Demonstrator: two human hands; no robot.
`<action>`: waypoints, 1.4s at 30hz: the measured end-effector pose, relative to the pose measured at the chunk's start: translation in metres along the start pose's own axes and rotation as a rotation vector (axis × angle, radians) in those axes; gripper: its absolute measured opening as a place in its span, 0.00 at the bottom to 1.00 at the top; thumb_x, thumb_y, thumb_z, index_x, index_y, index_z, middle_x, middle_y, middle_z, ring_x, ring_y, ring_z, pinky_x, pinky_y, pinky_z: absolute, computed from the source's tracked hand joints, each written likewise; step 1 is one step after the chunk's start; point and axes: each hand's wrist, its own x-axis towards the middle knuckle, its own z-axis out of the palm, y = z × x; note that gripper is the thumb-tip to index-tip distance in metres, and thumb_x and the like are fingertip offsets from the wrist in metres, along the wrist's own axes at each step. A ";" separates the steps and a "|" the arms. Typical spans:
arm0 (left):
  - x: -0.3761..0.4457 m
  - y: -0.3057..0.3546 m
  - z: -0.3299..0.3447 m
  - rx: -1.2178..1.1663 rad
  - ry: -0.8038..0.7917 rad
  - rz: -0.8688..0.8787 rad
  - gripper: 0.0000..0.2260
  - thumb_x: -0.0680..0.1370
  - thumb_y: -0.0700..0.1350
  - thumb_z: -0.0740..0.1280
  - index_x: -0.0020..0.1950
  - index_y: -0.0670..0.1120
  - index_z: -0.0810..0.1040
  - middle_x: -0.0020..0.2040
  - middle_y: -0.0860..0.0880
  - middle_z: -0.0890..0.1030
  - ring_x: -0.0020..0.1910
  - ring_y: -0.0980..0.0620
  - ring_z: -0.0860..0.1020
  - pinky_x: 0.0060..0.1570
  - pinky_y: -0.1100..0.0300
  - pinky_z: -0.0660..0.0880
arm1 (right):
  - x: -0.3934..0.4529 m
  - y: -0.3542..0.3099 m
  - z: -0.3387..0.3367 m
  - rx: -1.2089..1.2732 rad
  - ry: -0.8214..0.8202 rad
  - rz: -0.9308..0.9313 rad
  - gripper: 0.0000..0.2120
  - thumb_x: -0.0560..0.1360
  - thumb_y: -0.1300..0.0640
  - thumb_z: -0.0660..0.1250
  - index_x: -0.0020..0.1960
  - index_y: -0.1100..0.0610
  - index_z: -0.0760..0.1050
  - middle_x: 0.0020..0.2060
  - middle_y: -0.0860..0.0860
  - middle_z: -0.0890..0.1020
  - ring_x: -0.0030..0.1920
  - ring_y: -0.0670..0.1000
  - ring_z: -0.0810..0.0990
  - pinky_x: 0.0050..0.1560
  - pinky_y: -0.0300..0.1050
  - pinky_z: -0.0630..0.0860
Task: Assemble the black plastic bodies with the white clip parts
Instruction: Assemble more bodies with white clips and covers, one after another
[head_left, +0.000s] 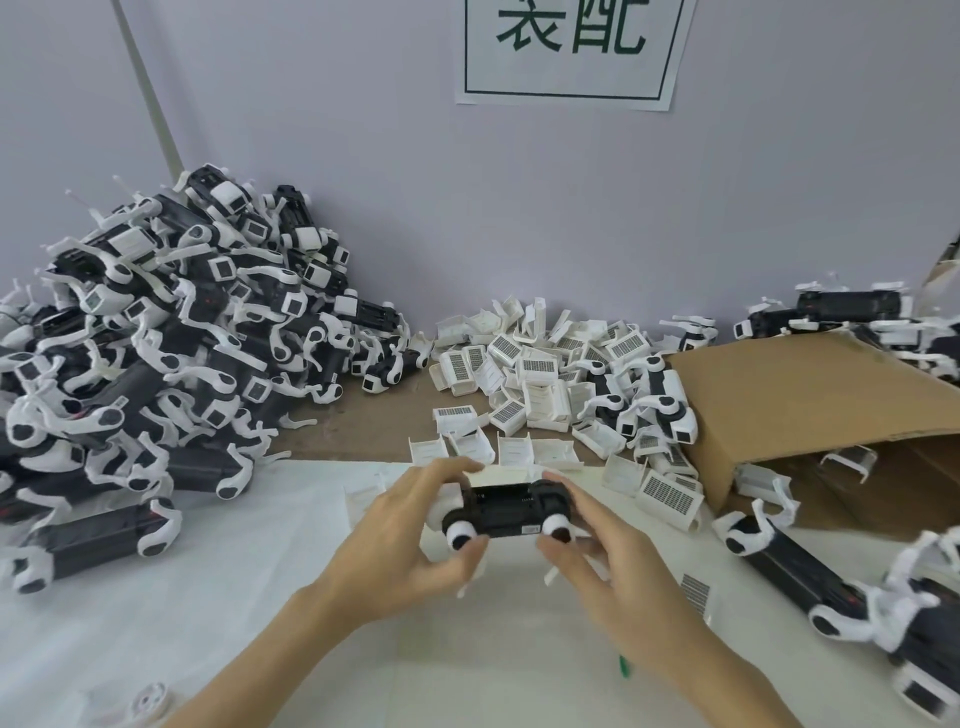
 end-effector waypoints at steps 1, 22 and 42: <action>0.001 0.004 0.003 -0.081 0.038 -0.042 0.22 0.77 0.57 0.71 0.69 0.62 0.69 0.55 0.62 0.81 0.54 0.60 0.80 0.54 0.71 0.72 | -0.001 -0.001 0.004 0.031 -0.001 0.034 0.23 0.81 0.46 0.65 0.76 0.44 0.69 0.57 0.35 0.84 0.55 0.40 0.84 0.55 0.29 0.76; 0.008 0.043 0.031 -0.831 0.093 -0.526 0.17 0.86 0.62 0.57 0.65 0.57 0.81 0.55 0.49 0.86 0.55 0.50 0.83 0.57 0.57 0.77 | 0.001 0.004 0.017 0.285 0.298 0.241 0.14 0.86 0.54 0.61 0.68 0.42 0.74 0.55 0.40 0.86 0.52 0.44 0.86 0.46 0.33 0.77; 0.016 0.016 0.010 -0.832 0.601 -0.674 0.24 0.85 0.58 0.65 0.37 0.42 0.82 0.36 0.44 0.83 0.42 0.47 0.82 0.51 0.47 0.75 | -0.005 -0.009 0.049 -0.070 0.058 -0.193 0.32 0.75 0.52 0.79 0.74 0.44 0.68 0.66 0.40 0.73 0.68 0.50 0.75 0.65 0.41 0.77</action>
